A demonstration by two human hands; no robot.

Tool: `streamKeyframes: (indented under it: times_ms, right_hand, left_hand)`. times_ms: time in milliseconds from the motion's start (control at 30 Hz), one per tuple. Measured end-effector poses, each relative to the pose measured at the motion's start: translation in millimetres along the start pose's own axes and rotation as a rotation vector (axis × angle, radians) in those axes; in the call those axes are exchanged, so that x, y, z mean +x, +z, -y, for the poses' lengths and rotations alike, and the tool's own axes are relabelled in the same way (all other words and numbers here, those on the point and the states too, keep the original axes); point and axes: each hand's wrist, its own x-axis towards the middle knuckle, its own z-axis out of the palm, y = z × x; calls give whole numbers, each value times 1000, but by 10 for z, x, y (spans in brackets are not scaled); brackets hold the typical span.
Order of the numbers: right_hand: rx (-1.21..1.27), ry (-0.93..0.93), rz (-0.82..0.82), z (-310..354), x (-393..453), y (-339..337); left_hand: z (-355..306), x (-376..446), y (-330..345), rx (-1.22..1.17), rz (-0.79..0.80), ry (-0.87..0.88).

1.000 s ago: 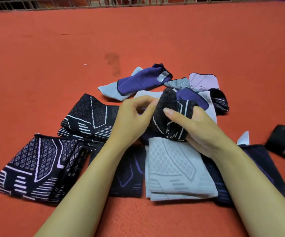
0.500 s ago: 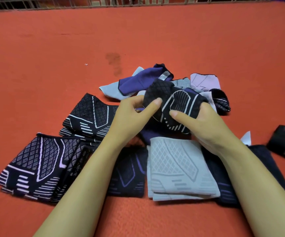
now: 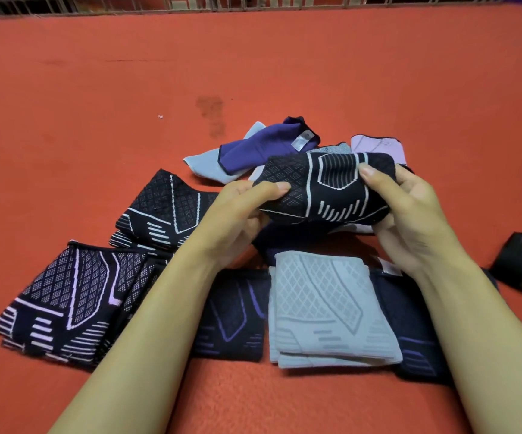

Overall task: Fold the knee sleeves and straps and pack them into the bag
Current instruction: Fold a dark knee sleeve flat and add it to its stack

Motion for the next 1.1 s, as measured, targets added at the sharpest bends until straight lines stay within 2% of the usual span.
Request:
streamKeyframes:
  times_ms: [167,467,567,700,800,933,1100]
  right_hand:
    - [2,-18,-68,43,43,-111]
    - [-9,-91,-66,65,12,-105]
    - [-37,-107,-106,34,31,-88]
    - [-11,-176,-183,70,42,-125]
    - [-55,-230,-173,68,24,-135]
    - [-125,-291,-203,60,50,-211]
    - [-201,-270,-223,-49,104,-256]
  left_hand:
    - [-47,17,3,-59,-91,-11]
    - [9,40,69,82,-67,99]
    - [12,35,52,194,-63,140]
    - [11,24,-22,468,-134,239]
    - [14,23,-25,598,-193,287]
    - [-20,44,-64,485,-298,262]
    - [-40,11,-9,329,-275,235]
